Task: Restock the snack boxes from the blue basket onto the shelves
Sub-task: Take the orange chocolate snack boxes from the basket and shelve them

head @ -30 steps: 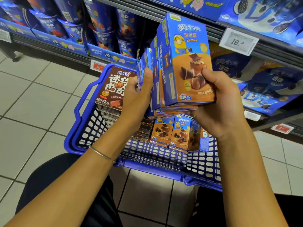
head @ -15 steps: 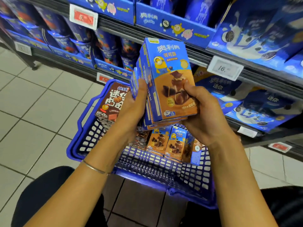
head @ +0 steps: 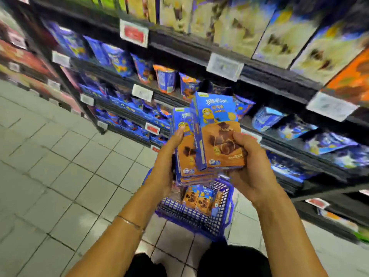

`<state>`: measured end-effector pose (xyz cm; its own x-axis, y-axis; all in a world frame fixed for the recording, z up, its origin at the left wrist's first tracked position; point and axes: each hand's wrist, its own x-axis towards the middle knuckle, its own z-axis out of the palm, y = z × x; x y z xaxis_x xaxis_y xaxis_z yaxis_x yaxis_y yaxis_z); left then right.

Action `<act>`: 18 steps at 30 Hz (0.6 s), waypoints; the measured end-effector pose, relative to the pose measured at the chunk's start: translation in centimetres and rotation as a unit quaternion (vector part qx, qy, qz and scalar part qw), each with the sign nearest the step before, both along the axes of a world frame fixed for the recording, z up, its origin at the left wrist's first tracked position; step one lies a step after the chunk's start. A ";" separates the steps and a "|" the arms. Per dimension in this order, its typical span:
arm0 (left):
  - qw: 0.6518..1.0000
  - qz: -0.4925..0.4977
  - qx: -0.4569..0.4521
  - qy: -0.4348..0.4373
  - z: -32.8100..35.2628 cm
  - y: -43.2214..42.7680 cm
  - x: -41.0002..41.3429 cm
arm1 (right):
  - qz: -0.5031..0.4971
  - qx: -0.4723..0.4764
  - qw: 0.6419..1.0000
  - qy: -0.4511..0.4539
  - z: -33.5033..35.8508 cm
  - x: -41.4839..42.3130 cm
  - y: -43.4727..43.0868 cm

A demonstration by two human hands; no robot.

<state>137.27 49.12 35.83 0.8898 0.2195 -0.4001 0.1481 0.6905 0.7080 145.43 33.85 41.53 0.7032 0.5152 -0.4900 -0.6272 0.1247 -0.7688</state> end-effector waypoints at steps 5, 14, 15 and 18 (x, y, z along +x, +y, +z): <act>0.998 0.061 0.018 0.003 14.5 -0.2 -1.5 | -0.021 0.047 0.999 -0.012 14.1 -3.4 0.8; 0.989 0.062 0.102 -0.090 32.0 -1.7 -0.7 | -0.061 0.096 0.981 -0.158 29.5 -4.7 0.2; 0.987 0.057 0.111 -0.103 33.5 -2.0 -0.5 | -0.065 0.106 0.977 -0.171 30.7 -4.5 -0.2; 0.981 0.052 0.134 -0.130 37.5 -2.9 0.3 | -0.073 0.123 0.969 -0.203 33.7 -3.6 -1.4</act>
